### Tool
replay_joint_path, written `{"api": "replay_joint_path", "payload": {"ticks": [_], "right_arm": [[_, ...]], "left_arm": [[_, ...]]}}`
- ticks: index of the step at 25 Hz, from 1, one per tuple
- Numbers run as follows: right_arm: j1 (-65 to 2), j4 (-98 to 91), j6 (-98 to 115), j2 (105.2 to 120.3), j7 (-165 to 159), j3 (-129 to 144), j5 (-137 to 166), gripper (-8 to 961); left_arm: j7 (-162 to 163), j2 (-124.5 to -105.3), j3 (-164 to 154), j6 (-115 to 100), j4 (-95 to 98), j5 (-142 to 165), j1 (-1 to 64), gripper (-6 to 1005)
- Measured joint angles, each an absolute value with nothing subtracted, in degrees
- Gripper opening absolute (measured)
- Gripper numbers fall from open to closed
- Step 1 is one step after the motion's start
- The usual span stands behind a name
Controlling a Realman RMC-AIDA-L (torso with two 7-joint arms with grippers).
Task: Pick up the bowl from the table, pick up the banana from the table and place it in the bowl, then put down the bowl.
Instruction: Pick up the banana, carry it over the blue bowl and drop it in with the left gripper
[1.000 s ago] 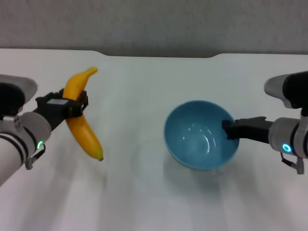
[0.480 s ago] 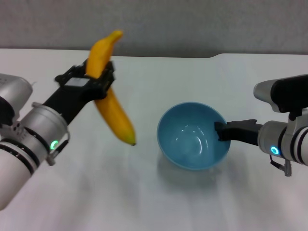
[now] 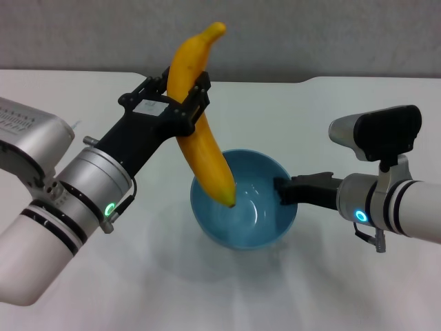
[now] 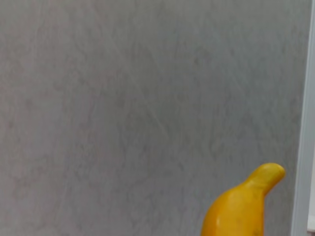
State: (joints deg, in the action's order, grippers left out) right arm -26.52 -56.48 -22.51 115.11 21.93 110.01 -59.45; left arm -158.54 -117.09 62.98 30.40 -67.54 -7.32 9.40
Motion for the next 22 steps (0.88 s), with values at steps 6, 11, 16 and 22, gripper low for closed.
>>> {"api": "replay_joint_path", "payload": {"ticks": [6,11,16,22], "right_arm": [[-27.52,-56.64,-22.49,115.14,23.15,111.60,-62.53,34],[-27.89,-56.73,-22.57,115.13,24.34,112.01,-64.77,35],[-28.03,-57.43,-22.91,115.13,25.67,112.43,-66.24,35],[-28.04,-58.07,-23.00,115.13,25.92,112.70,-66.66,35]], "left_arm": [[-158.54,-117.16,62.49,34.12,-63.30,-9.25,11.19,523],[-157.88,-117.16,61.75,36.29,-60.14,-10.45,12.50,524],[-157.79,-117.16,60.57,38.60,-56.80,-12.75,14.03,524],[-156.64,-117.16,59.84,39.13,-55.55,-13.71,14.32,524]]}}
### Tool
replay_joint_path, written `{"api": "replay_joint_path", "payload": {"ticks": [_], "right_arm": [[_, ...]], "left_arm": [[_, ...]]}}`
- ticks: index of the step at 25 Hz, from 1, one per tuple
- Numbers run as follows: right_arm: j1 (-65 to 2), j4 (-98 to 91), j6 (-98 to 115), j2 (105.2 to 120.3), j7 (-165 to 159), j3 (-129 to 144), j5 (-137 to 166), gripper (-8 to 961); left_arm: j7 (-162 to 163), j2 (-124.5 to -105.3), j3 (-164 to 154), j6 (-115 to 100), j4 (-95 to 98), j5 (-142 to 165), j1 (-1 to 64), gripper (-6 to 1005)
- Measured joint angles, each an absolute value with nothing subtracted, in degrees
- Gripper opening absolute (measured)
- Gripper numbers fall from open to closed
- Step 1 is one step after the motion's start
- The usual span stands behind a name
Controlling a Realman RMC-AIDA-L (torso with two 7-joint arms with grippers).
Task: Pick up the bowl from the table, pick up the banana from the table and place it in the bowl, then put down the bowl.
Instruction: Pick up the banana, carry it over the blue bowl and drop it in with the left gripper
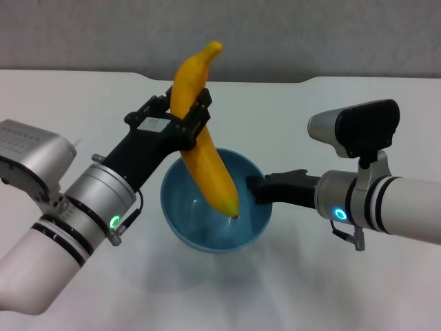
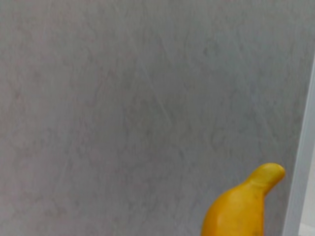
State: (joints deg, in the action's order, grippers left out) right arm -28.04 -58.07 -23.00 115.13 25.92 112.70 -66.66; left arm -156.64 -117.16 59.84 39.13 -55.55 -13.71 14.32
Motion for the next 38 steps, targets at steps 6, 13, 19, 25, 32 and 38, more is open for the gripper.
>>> {"api": "replay_joint_path", "payload": {"ticks": [6,13,19,25,32,38], "right_arm": [[-27.79,-58.96,-23.03,115.08,25.93,112.58,-66.71,35],[-27.68,-58.98,-23.03,115.05,25.93,112.33,-66.71,35],[-27.59,-58.98,-23.03,115.02,25.93,112.27,-66.71,35],[-27.51,-58.97,-23.03,114.95,25.93,112.08,-66.71,35],[-27.51,-58.97,-23.03,114.96,25.93,111.86,-66.70,35],[-27.44,-58.85,-23.03,114.96,25.93,111.58,-66.70,35]], "left_arm": [[-156.39,-117.16,59.10,39.31,-54.84,-13.71,14.46,524],[-155.71,-117.16,58.83,39.70,-53.70,-13.40,14.81,525],[-155.68,-117.15,58.72,39.81,-52.79,-13.49,15.08,524],[-155.65,-117.14,58.23,39.82,-52.77,-13.28,15.25,533],[-155.65,-117.08,58.08,39.83,-52.77,-13.22,15.30,555],[-155.60,-117.07,57.99,39.82,-52.80,-13.18,15.39,753]]}}
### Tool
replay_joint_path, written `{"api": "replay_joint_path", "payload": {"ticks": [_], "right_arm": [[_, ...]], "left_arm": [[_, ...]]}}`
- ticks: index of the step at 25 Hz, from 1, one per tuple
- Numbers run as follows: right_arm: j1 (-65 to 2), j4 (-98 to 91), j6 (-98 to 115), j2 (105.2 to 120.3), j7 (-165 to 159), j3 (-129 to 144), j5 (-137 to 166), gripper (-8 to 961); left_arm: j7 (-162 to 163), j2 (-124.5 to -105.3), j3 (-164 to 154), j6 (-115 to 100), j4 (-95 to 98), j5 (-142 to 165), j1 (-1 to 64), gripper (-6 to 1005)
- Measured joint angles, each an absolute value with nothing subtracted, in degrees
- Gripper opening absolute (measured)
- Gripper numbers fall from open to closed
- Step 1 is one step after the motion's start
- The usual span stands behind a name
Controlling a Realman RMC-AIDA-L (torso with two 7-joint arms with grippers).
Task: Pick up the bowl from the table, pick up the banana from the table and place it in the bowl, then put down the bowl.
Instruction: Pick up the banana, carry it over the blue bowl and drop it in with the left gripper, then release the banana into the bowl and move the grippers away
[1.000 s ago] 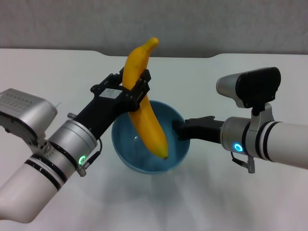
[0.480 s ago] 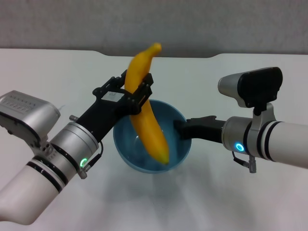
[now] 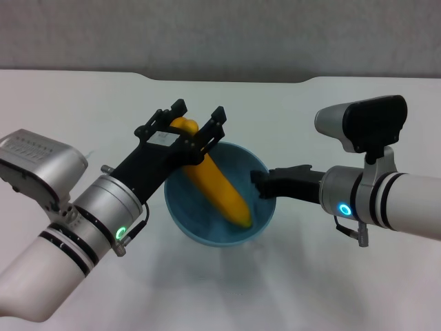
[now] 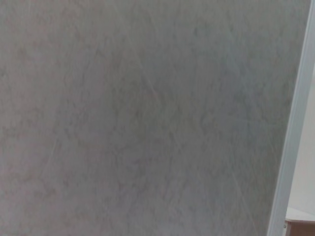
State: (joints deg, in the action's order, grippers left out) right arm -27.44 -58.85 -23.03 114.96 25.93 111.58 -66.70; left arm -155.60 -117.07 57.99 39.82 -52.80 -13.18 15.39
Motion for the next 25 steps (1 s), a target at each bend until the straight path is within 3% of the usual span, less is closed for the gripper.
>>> {"api": "replay_joint_path", "payload": {"ticks": [8,25], "right_arm": [[-26.79,-58.23,-22.75,114.90,26.05,110.78,-66.40,35],[-26.01,-55.67,-22.66,114.79,27.55,107.43,-66.41,35]], "left_arm": [[-154.09,-116.74,58.72,41.30,-53.84,-13.08,14.18,830],[-151.36,-116.26,63.69,41.23,-59.01,-7.38,8.57,850]]}}
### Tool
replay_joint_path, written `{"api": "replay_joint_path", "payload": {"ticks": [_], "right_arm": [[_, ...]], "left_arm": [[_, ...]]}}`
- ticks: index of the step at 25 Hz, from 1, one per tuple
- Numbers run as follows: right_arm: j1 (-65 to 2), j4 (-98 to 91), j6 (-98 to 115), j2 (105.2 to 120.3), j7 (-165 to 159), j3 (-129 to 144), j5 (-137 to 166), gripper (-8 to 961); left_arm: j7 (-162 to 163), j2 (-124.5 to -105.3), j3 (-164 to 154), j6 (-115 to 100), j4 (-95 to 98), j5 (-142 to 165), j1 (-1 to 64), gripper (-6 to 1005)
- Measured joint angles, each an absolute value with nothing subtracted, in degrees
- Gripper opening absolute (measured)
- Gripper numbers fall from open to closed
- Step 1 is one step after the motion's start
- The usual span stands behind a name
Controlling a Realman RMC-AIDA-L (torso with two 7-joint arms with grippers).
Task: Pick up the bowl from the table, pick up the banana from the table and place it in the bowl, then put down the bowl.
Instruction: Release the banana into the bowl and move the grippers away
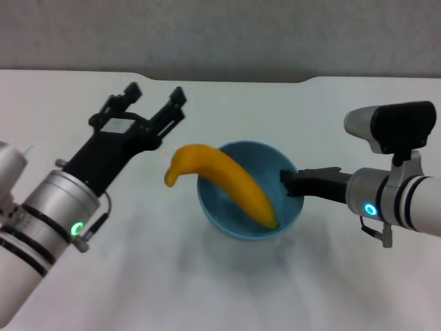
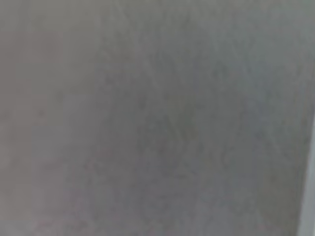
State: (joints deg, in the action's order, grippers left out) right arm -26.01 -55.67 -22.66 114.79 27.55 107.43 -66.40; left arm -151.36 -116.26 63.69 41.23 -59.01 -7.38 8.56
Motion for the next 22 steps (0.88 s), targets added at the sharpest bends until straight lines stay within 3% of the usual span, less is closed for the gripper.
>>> {"api": "replay_joint_path", "payload": {"ticks": [13,22], "right_arm": [[-28.73,-52.50,-32.54,114.59,28.06,99.63,-63.15,35],[-40.23,-41.96,-38.77,114.61,27.99,93.99,-61.05,35]], "left_arm": [[-151.37,-116.56,76.28,39.72,-47.45,-7.53,5.56,880],[-151.21,-116.76,76.79,39.50,-42.86,-7.74,6.10,879]]}}
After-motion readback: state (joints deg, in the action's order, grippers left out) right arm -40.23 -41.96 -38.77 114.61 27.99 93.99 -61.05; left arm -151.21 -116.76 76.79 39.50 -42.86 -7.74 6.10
